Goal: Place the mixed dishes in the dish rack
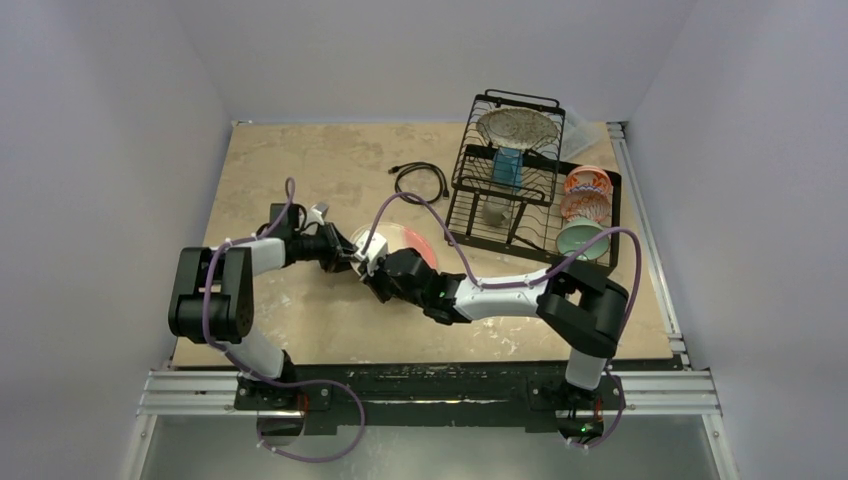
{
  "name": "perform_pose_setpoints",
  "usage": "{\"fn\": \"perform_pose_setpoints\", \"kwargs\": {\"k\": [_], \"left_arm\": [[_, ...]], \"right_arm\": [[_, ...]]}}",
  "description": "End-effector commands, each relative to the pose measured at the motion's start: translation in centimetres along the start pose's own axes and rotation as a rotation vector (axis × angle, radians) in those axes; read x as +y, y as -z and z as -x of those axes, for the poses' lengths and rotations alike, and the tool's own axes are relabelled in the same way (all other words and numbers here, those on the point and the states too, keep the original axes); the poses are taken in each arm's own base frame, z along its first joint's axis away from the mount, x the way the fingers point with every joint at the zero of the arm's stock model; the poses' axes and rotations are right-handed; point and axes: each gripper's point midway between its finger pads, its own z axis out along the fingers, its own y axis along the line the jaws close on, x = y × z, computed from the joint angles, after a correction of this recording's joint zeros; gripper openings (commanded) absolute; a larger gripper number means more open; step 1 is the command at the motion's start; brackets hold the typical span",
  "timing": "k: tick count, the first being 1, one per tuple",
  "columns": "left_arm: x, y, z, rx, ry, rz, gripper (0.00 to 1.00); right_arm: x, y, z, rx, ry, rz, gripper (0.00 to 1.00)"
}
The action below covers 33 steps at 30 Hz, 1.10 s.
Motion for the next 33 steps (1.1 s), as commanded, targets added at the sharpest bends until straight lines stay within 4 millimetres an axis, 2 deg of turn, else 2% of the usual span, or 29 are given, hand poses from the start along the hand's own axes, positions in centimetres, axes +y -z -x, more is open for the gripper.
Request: {"fn": "perform_pose_setpoints", "kwargs": {"k": [1,4,10,13,17,20,25,29,33], "left_arm": [[-2.0,0.9,-0.2,0.006,-0.083,-0.026,0.00],[-2.1,1.9,0.2,-0.037,-0.156,0.039,0.00],[-2.8,5.1,1.2,-0.171,-0.328,0.198,0.00],[-3.3,6.7,1.4,-0.235,-0.407,0.252,0.00],[-3.7,8.7,1.1,-0.303,-0.466,0.300,0.00],[-4.6,10.2,0.1,-0.360,-0.504,0.291,0.00],[-8.3,14.3,-1.4,-0.553,-0.596,0.236,0.00],[-12.3,18.1,-3.0,-0.674,-0.671,0.191,0.00],[-16.9,20.5,-5.4,-0.709,-0.746,0.078,0.00]], "right_arm": [[1.8,0.9,5.3,-0.145,-0.037,0.069,0.00],[1.7,1.3,5.4,-0.132,-0.024,0.063,0.02],[0.5,3.5,6.8,-0.130,0.003,0.015,0.36],[-0.1,5.0,7.7,-0.144,0.002,-0.009,0.48],[-0.9,6.8,8.9,-0.153,0.006,-0.036,0.56],[-1.5,8.2,9.9,-0.164,0.003,-0.052,0.59],[-3.3,10.4,11.7,-0.193,-0.012,-0.095,0.63],[-4.9,12.1,13.9,-0.235,-0.033,-0.124,0.65],[-6.9,14.0,16.4,-0.283,-0.083,-0.137,0.70]]}}
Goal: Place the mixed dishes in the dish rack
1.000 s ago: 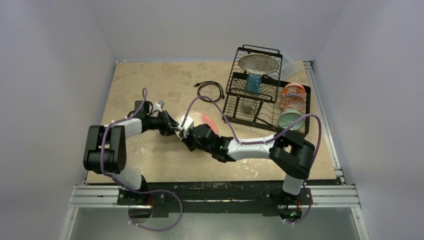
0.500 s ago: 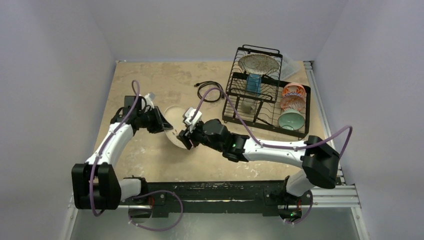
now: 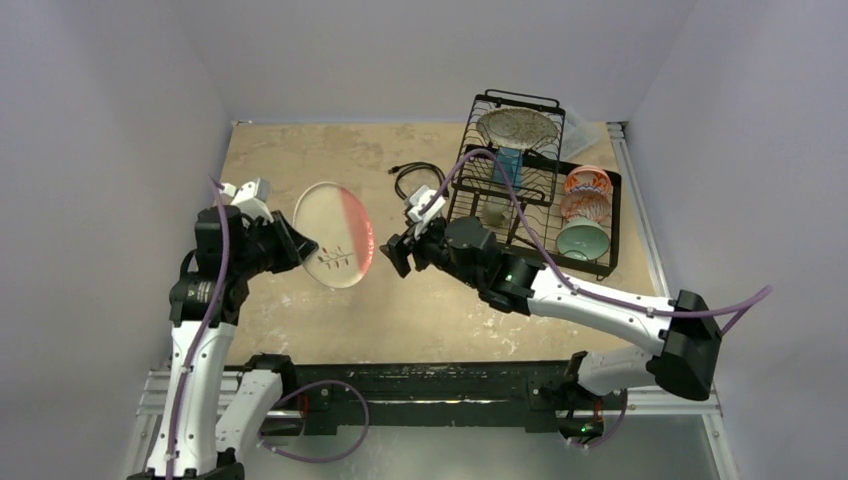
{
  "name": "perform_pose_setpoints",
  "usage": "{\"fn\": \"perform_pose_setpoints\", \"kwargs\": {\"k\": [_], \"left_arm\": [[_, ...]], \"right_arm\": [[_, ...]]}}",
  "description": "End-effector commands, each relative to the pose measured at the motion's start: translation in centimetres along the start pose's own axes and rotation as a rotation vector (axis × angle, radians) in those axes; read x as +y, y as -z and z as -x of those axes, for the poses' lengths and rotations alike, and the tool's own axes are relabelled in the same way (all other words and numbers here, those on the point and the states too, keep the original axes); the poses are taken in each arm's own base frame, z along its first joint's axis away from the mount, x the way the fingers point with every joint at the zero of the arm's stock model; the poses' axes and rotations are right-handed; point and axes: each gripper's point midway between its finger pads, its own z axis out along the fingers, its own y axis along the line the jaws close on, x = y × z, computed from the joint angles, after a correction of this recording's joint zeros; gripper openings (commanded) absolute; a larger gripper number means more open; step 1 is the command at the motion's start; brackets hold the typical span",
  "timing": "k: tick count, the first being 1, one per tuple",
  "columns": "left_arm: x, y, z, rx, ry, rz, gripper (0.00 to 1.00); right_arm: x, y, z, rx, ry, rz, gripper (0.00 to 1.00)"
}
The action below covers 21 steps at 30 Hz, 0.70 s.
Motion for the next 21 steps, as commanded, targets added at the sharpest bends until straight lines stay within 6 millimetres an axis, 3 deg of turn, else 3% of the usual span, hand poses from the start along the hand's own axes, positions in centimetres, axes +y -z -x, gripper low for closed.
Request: {"fn": "perform_pose_setpoints", "kwargs": {"k": [1,7,11,15,21], "left_arm": [[-6.5,5.1,5.9,-0.216,-0.084,-0.202,0.00],[-13.8,9.2,6.6,-0.234,-0.166,-0.573,0.00],[-15.8,10.2,5.8,-0.185,-0.213,-0.717,0.00],[-16.8,10.7,4.7,-0.117,-0.239,-0.806,0.00],[-17.3,10.7,3.8,-0.057,-0.228,-0.860,0.00]], "right_arm": [[-2.4,1.7,5.3,-0.090,-0.058,-0.027,0.70],[-5.7,4.0,8.9,-0.123,-0.129,-0.069,0.82],[-8.1,5.5,10.8,-0.108,-0.327,0.043,0.98],[-6.8,5.7,11.0,-0.010,-0.424,0.327,0.99],[-2.5,6.7,11.0,0.041,-0.519,0.695,0.96]]}}
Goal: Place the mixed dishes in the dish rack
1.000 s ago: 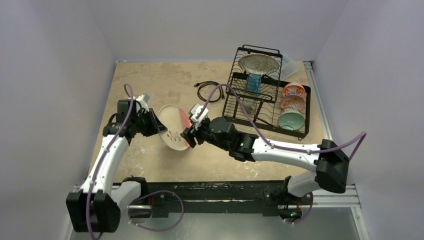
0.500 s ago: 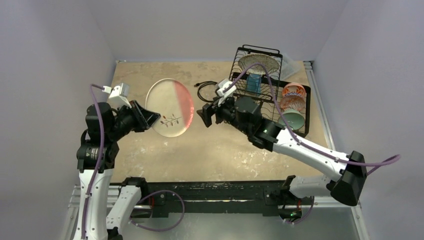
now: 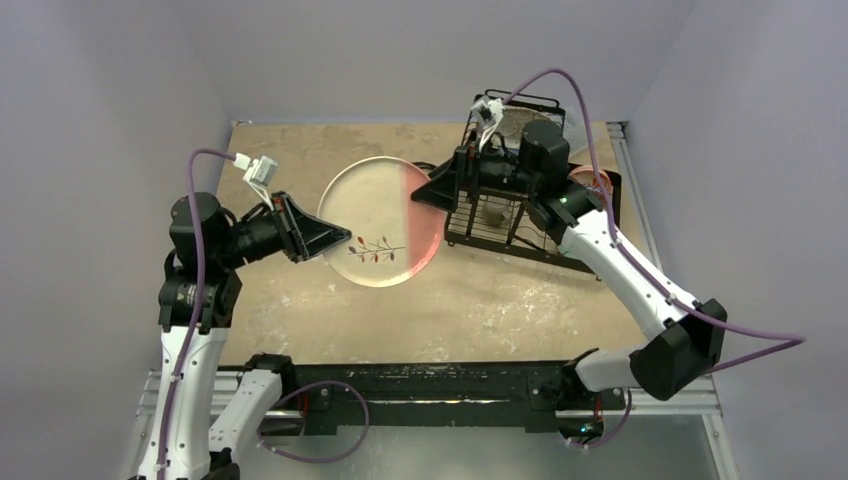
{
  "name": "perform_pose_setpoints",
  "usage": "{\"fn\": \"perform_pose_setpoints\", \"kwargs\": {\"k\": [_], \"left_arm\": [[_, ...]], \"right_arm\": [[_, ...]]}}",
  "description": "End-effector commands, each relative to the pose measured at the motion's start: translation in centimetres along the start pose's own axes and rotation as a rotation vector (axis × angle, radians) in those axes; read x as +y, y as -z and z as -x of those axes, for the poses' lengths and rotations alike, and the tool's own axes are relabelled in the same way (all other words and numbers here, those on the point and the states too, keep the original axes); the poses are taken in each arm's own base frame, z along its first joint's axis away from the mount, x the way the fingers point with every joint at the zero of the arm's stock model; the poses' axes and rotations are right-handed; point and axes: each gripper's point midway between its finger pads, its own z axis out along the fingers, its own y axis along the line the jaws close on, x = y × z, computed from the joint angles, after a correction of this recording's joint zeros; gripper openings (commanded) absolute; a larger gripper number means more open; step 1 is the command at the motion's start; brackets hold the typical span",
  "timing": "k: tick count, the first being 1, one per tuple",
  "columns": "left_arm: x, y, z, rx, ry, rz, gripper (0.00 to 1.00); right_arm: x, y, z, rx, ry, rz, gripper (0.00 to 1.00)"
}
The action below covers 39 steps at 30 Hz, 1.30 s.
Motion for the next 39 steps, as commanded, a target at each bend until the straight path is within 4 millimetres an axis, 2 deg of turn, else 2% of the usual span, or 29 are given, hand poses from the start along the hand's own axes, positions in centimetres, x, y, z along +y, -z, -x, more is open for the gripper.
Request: {"fn": "perform_pose_setpoints", "kwargs": {"k": [1,5,10,13,14,15,16,17,18,21,24,27,28,30,32,35,39], "left_arm": [[-4.0,0.5,1.1,-0.014,-0.122,-0.159,0.00],[-3.6,0.3,0.7,0.003,-0.107,-0.156,0.00],[-3.5,-0.2,0.4,0.020,-0.097,-0.181,0.00],[-3.3,-0.6,0.4,0.028,-0.090,-0.181,0.00],[-3.2,-0.7,0.3,0.033,-0.087,-0.182,0.00],[-3.1,-0.8,0.2,0.036,-0.087,-0.180,0.00],[-3.1,-0.9,0.2,0.037,-0.087,-0.179,0.00],[-3.0,-0.9,0.1,0.039,-0.086,-0.178,0.00],[-2.9,-1.0,0.1,0.041,-0.084,-0.177,0.00],[-2.7,-1.2,0.2,0.045,-0.077,-0.170,0.00],[-1.9,-1.5,0.3,0.049,-0.061,-0.126,0.00],[-0.3,-1.7,0.4,0.047,-0.036,-0.042,0.36],[-0.2,-1.6,0.3,0.043,-0.039,-0.025,0.45],[0.7,-1.3,0.6,0.016,-0.047,0.042,0.55],[1.1,-0.9,0.9,-0.007,-0.069,0.091,0.63],[2.1,0.0,1.3,-0.040,-0.106,0.193,0.69],[4.3,1.4,1.4,-0.064,-0.155,0.348,0.70]], "right_arm": [[5.8,0.8,-2.1,0.123,-0.115,0.348,0.96],[6.4,1.1,-2.4,0.128,-0.128,0.371,0.92],[7.9,0.1,-4.3,0.193,-0.185,0.442,0.66],[8.7,-0.5,-5.3,0.222,-0.192,0.468,0.59],[8.7,-0.7,-5.4,0.222,-0.196,0.464,0.51],[8.5,-0.8,-5.5,0.227,-0.205,0.458,0.37],[8.4,-0.9,-5.6,0.236,-0.212,0.456,0.18],[8.3,-1.0,-5.6,0.242,-0.216,0.451,0.04],[8.2,-1.1,-5.6,0.243,-0.215,0.449,0.00],[9.0,-0.5,-5.7,0.242,-0.201,0.516,0.00],[9.3,0.0,-4.8,0.184,-0.180,0.510,0.00],[8.2,0.8,-3.0,0.091,-0.211,0.451,0.00],[7.9,1.3,-2.3,0.050,-0.224,0.447,0.00],[7.3,2.1,-1.2,-0.015,-0.262,0.442,0.00],[7.0,2.8,-0.2,-0.055,-0.285,0.454,0.00],[5.8,3.3,1.1,-0.108,-0.294,0.418,0.00],[2.9,4.6,3.9,-0.196,-0.219,0.296,0.00]]}}
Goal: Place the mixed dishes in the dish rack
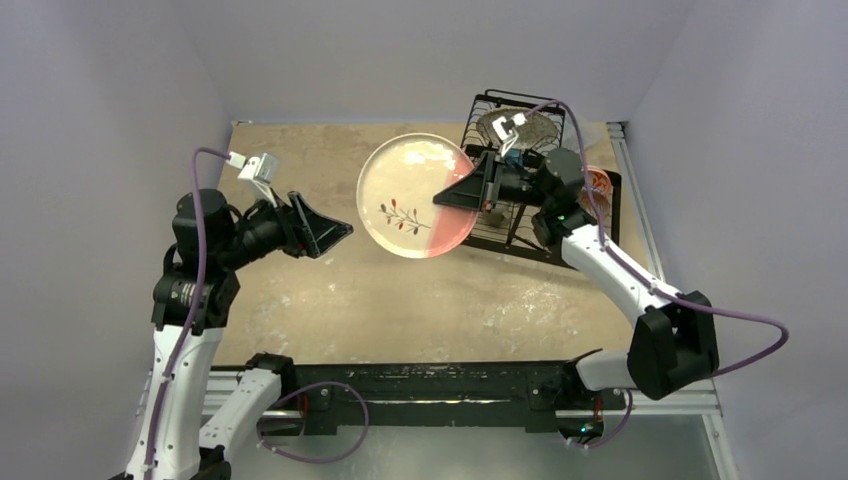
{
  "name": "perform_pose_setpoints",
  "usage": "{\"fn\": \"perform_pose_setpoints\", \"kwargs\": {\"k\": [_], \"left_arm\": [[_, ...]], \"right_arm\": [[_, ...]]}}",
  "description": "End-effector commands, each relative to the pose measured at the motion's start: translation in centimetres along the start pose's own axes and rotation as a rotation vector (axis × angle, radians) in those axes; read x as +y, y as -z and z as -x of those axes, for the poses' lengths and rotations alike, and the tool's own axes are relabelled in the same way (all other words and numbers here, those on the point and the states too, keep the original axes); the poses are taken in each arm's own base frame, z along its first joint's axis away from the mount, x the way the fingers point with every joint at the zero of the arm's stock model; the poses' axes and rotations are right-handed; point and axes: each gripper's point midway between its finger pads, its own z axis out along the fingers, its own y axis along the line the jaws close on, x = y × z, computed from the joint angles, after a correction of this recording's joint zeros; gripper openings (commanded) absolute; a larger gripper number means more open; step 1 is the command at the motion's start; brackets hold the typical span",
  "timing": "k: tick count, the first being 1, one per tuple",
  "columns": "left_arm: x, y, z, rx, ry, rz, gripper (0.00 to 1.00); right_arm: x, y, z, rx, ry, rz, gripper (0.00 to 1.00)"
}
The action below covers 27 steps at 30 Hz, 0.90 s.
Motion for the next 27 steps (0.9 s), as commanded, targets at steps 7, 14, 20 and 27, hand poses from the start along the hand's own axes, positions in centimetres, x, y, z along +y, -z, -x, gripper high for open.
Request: {"fn": "perform_pose_setpoints", "kwargs": {"k": [7,14,20,27], "left_arm": [[4.3,1.1,1.3,-0.077,-0.185,0.243,0.71],[7.5,-0.3,2.5,-0.097,-0.227,0.338,0.71],[11.2,-1.5,1.1,-0.095,-0.234,0.407,0.71],[14.0,-2.7,-2.1,-0.029,-0.231,0.429,0.70]], "right_arm": [[4.2,5.5,13.1,-0.278,0.565,-0.200,0.00],[5.2,8.9,18.0,-0.320,0.942,-0.352,0.00],[4.0,12.5,21.3,-0.275,1.180,-0.634,0.00],[1.1,15.9,21.2,-0.087,1.366,-0.629,0.00]]}}
